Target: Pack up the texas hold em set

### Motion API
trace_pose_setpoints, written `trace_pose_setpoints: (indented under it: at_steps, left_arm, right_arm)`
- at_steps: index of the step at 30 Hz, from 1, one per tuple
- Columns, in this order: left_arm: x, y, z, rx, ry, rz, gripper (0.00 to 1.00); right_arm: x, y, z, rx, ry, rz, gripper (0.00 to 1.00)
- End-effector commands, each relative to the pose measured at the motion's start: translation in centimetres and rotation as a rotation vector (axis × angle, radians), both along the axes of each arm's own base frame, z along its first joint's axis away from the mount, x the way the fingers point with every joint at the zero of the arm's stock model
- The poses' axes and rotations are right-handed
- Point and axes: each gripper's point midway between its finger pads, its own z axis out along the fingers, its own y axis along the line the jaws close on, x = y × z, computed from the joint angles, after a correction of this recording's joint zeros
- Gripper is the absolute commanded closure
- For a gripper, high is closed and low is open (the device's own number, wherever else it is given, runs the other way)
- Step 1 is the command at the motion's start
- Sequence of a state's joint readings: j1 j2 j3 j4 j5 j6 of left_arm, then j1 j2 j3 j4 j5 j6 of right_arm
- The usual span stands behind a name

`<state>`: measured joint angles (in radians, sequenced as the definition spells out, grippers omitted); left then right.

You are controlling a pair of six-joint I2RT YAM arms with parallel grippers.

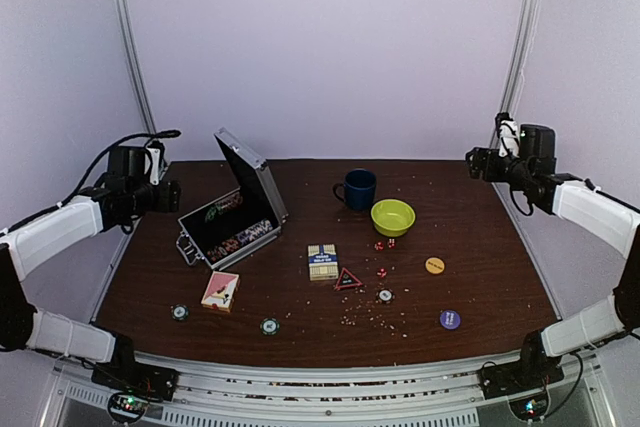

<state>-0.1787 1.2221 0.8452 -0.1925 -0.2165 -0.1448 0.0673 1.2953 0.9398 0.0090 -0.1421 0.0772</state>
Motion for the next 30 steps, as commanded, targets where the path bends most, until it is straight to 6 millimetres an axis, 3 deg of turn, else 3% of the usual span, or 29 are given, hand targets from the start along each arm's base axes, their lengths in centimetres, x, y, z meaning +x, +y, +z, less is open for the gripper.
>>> trace_pose_setpoints:
  at_steps: [1, 7, 11, 15, 18, 23, 27, 30]
  left_arm:
    - [-1.0, -2.8, 0.4, -0.020, -0.008, -0.122, 0.25]
    - [-3.6, -10.2, -1.3, 0.058, 0.071, -0.393, 0.40]
    - [-6.7, -15.7, -3.1, 0.136, 0.112, -0.607, 0.51]
    - [-9.4, -19.2, -5.3, 0.175, 0.165, -0.773, 0.60]
    - [-10.5, -20.7, -6.9, 0.211, 0.200, -0.839, 0.62]
    - [-10.2, -21.6, -9.3, 0.290, 0.244, -0.865, 0.63]
    - [-9.2, -20.7, -11.2, 0.379, 0.290, -0.811, 0.67]
    - [-8.5, -19.9, -10.9, 0.393, 0.282, -0.742, 0.64]
  right_arm:
    - [-1.2, 0.4, -2.0, -0.016, 0.037, 0.060, 0.02]
    - [-2.9, 2.7, -5.9, -0.047, 0.114, 0.237, 0.01]
    - [-4.2, 3.8, -7.0, -0.045, 0.131, 0.325, 0.02]
    - [-4.9, 4.4, -7.7, -0.047, 0.133, 0.369, 0.03]
    - [-5.3, 4.8, -8.0, -0.042, 0.134, 0.399, 0.03]
    - [-5.5, 5.2, -8.2, -0.037, 0.137, 0.428, 0.04]
    - [-5.6, 5.3, -8.4, -0.043, 0.136, 0.437, 0.05]
    - [-5.7, 5.3, -8.4, -0.046, 0.137, 0.443, 0.05]
